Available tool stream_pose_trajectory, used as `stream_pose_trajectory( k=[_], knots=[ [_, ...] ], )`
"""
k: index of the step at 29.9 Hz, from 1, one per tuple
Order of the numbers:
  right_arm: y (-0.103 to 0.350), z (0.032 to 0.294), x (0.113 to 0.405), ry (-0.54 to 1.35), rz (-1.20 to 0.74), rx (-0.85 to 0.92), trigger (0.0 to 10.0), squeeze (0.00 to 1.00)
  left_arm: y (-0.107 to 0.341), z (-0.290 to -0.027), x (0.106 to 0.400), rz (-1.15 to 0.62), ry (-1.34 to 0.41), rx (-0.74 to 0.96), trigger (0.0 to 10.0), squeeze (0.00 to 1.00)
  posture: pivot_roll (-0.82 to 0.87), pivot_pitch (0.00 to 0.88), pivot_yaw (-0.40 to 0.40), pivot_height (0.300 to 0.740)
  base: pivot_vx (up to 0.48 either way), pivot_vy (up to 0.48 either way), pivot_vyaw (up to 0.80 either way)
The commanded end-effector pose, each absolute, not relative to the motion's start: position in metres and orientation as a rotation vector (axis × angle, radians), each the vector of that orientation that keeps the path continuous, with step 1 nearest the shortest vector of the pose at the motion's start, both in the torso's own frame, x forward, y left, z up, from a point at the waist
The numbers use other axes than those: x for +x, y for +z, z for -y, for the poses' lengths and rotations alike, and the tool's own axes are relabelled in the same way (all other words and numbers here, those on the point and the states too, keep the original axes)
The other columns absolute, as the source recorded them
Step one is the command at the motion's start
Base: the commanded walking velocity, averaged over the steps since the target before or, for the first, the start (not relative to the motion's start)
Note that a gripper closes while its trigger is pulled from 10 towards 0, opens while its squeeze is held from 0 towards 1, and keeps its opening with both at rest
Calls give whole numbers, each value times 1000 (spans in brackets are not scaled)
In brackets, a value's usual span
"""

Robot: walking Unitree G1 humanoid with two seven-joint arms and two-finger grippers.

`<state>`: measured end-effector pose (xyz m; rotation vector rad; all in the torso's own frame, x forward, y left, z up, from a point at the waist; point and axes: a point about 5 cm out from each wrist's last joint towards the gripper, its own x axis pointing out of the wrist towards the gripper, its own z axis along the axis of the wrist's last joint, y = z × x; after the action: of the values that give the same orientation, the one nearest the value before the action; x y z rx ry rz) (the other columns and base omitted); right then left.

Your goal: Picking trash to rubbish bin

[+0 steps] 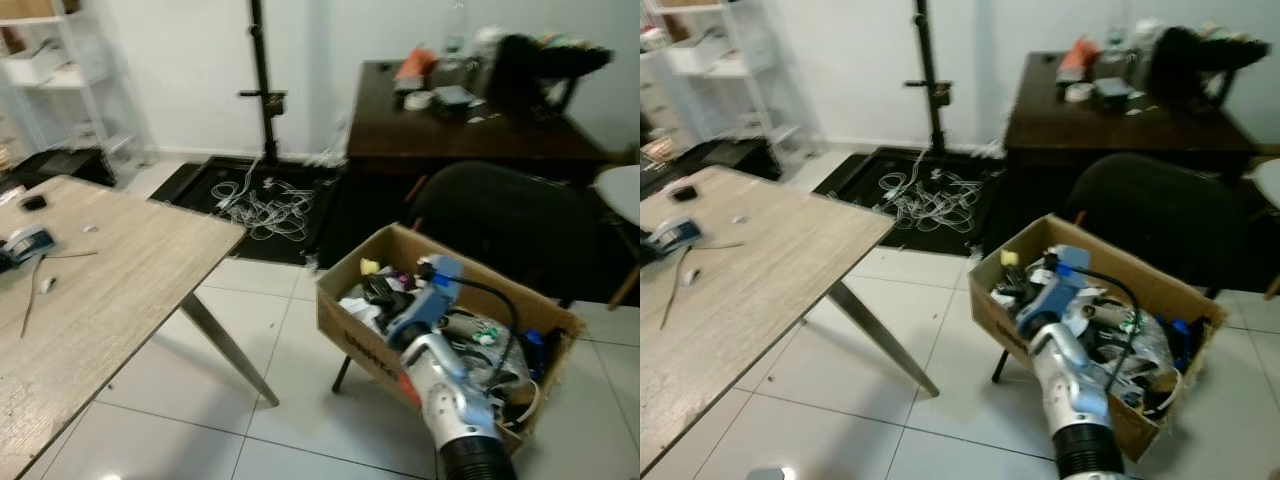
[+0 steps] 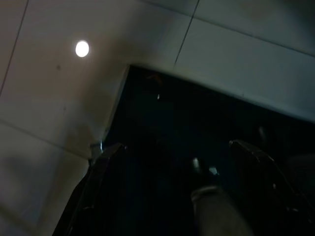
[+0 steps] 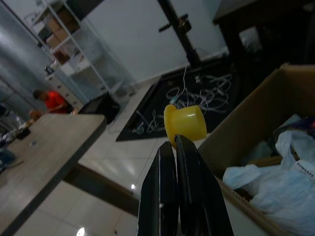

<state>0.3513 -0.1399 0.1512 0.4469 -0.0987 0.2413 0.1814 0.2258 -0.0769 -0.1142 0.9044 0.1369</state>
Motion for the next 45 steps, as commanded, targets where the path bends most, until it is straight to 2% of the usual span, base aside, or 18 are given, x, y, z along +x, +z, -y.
stream_pose_trajectory(
  k=[1,20,29,45],
  knots=[
    [148,130,352,251,77,459,10000,0,-83,-230,166,-953,152,-113,10000,0,-173,91,120,740,0,0,0],
    [141,130,356,237,57,437,10000,0,-85,-225,165,-961,149,-132,10000,0,-173,82,112,740,0,0,-84],
    [128,126,353,243,12,426,10000,0,-84,-225,166,-957,152,-138,10000,0,-169,82,108,740,0,0,-800],
    [125,125,354,254,7,423,10000,0,-85,-226,164,-965,155,-135,10000,0,-161,84,104,740,0,0,-50]
  ],
)
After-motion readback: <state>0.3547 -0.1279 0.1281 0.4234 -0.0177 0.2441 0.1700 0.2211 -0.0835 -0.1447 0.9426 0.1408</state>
